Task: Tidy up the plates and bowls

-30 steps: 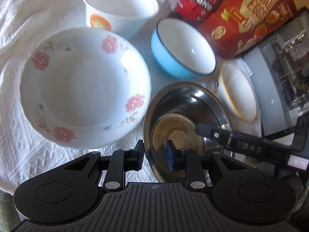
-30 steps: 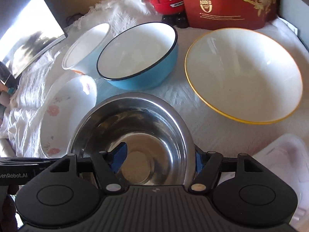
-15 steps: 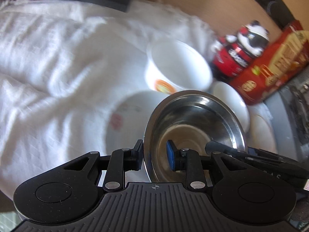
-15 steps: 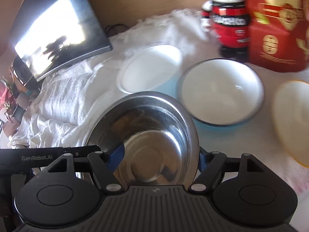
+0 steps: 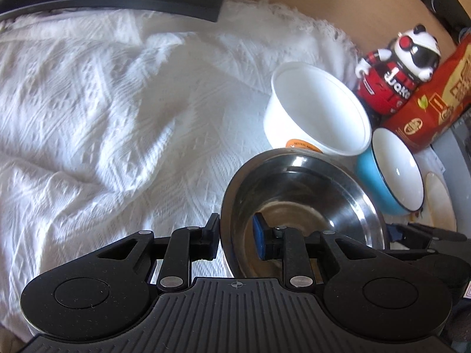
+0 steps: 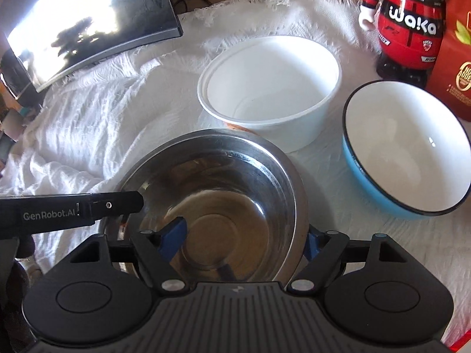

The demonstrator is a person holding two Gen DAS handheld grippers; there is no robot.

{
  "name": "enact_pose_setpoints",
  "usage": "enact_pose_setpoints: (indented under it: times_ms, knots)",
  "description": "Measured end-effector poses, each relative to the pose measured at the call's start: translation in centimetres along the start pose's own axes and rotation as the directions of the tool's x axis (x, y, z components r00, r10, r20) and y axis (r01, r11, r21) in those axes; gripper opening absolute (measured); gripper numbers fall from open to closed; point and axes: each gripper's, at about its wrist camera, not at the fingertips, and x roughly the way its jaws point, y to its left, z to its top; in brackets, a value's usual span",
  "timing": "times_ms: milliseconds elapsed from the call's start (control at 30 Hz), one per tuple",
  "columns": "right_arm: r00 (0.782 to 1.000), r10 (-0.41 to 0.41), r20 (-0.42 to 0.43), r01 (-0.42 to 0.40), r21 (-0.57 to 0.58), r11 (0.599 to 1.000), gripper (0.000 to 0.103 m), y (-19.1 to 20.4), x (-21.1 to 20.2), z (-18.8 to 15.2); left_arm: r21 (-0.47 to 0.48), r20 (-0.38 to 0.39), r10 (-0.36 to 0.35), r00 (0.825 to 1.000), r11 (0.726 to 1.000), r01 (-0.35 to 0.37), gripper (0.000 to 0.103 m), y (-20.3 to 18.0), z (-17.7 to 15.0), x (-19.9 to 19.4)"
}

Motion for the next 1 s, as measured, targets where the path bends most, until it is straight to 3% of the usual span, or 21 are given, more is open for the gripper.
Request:
enact_pose_setpoints:
  times_ms: [200,300,400,500,667,867,1000]
  knots:
    - [0.999,-0.033,0.007,0.033,0.012,0.999,0.081,-0.8,0.3,-0.3,0.087,0.016,-0.026,1.0,0.996,0.024,0.026,-0.6,0.0,-0.1]
    - [0.999,-0.043,0.028,0.043,0.005,0.999,0.08,-1.1,0.0,-0.5,0.128,0.044,0.009,0.999,0.992,-0.015,0.026,-0.7,0.2,-0.4]
    - [0.994,-0.077,0.078,0.078,-0.016,0.997,0.08,-1.1,-0.9,-0.5,0.152,0.043,0.039,0.998,0.987,-0.045,0.033,-0.5,0.6,-0.1]
    - [0.987,-0.108,0.117,0.111,-0.025,0.993,0.082,-1.3,-1.7,-0.7,0.135,0.01,0.019,1.0,0.991,-0.02,0.032,-0.1,0.9,0.9]
    - [0.993,-0.099,0.058,0.096,0.051,0.994,0.084,-2.8,-0.6,-1.3,0.02,-0.042,-0.043,0.998,0.999,0.044,0.04,1.5,1.2,3.1]
    - [0.997,0.051,-0.051,-0.041,0.185,0.982,0.089,-3.8,1.5,-2.4,-0.062,-0.065,-0.113,0.991,0.992,0.109,0.036,2.1,1.5,4.9]
    - [0.994,0.083,-0.064,-0.069,0.203,0.977,0.089,-3.9,1.5,-2.5,-0.123,-0.082,-0.142,0.986,0.984,0.131,0.036,2.4,1.7,5.3]
